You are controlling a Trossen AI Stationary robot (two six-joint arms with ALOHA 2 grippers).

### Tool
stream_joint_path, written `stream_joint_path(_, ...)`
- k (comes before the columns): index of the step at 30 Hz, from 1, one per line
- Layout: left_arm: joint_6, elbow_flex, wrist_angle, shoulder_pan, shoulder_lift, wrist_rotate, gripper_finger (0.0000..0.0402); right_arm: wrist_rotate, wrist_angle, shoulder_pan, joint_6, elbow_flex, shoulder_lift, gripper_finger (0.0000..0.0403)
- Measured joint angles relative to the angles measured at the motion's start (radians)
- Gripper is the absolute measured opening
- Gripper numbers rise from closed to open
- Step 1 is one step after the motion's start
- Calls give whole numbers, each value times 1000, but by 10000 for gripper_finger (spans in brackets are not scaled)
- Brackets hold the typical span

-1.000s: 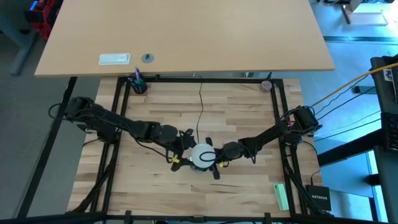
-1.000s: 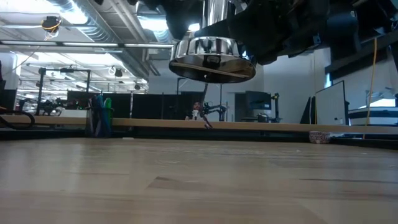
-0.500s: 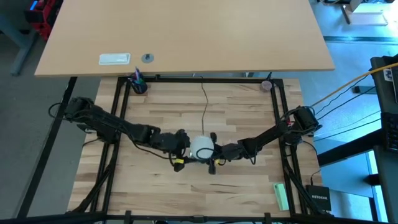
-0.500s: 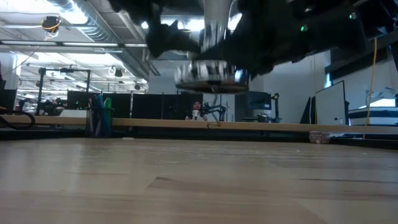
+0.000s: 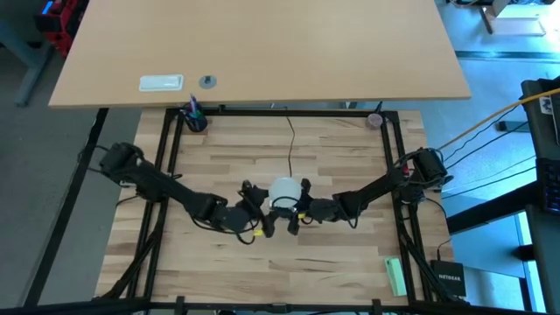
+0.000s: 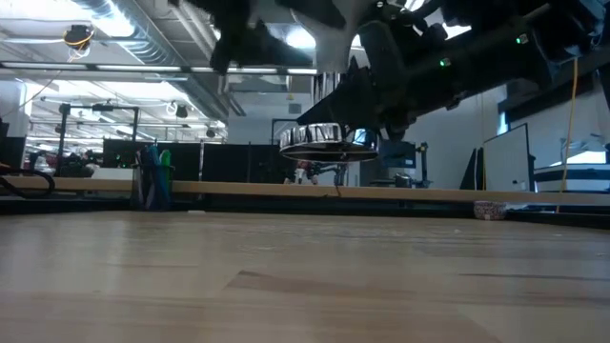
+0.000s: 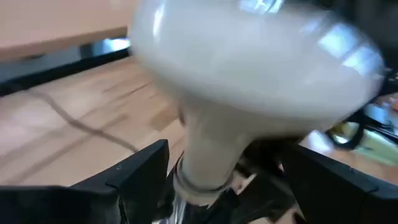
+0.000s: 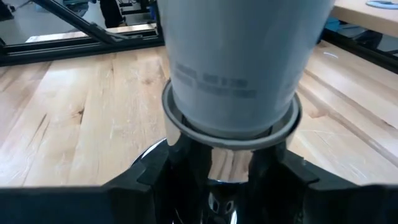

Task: Screw lightbulb
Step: Insert the lightbulb into the lamp

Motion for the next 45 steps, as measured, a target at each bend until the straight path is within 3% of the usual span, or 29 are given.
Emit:
stream_joint_path(5, -22, 0, 142, 7, 72, -108, 299, 3, -1, 1, 1, 0, 0, 176)
stream_joint_path(12, -26, 0, 195, 46, 88, -101, 299, 7, -2, 1, 1, 0, 0, 176)
stream_joint_path(15, -45, 0, 194, 67, 88, -42, 296, 12, -2, 0, 0, 0, 0, 176)
stream_joint_path(18, -7, 0, 194, 74, 88, -17, 261, 10, -5, 1, -1, 0, 0, 176)
stream_joint_path(23, 100, 0, 184, 72, 88, -22, 147, 7, -9, 1, 6, -1, 0, 176)
stream_joint_path(26, 164, 0, 180, 70, 87, 2, 137, 1, -10, 1, -2, -1, 0, 176)
stream_joint_path(32, 297, 0, 134, 56, 22, 181, 137, -138, 7, 4, -70, -1, -30, 176)
stream_joint_path(35, 323, 0, 88, 64, -15, 370, 137, -298, 13, 5, -127, -2, -47, 176)
stream_joint_path(39, 420, 4, 122, 85, -27, 712, 137, -563, 113, 28, -214, -3, -50, 176)
stream_joint_path(41, 479, 7, 149, 95, -27, 837, 137, -624, 162, 42, -231, -3, -50, 176)
stream_joint_path(45, 546, 6, 165, 117, -26, 984, 137, -656, 122, 48, -247, 29, -50, 176)
